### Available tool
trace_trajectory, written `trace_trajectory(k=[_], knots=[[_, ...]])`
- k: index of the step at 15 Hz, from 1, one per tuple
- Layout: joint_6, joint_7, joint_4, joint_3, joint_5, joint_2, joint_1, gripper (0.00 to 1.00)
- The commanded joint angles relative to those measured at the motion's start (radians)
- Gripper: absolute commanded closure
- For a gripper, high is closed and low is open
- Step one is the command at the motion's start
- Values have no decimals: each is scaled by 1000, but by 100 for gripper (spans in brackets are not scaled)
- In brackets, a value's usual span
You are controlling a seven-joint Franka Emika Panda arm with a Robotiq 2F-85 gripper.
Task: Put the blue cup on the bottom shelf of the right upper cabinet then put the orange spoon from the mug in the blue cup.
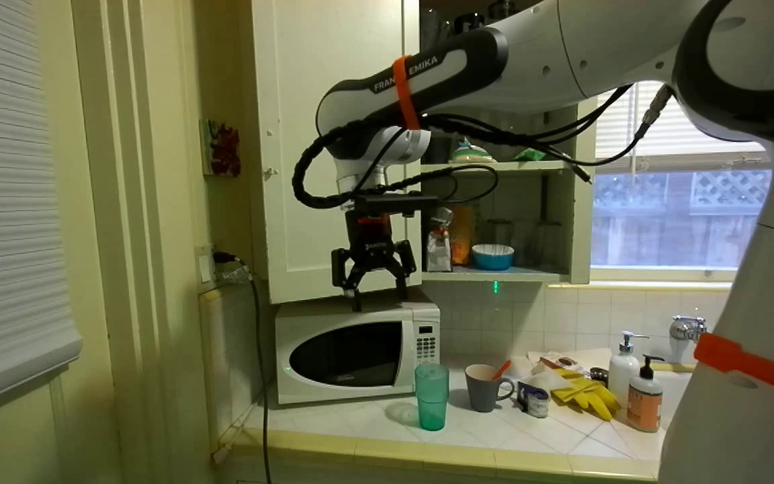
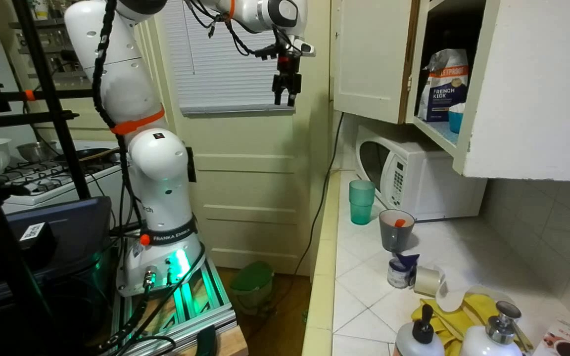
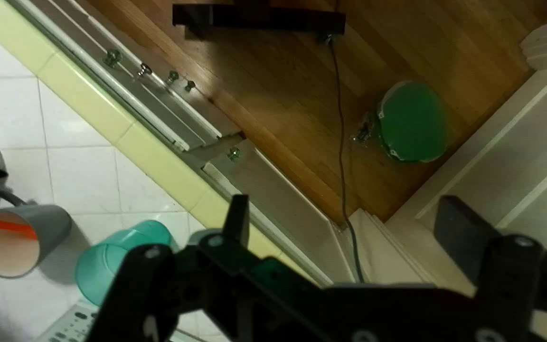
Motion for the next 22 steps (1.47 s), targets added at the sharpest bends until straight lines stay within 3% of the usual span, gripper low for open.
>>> trace_trajectory(k=[1, 10, 17, 22], knots=[[4, 113, -137, -29, 7, -103, -34, 0], [161, 179, -370, -96, -42, -217, -145, 0], [144, 174, -332, -92, -46, -165, -157, 0], [194, 259, -355, -154, -46, -101, -235, 0]])
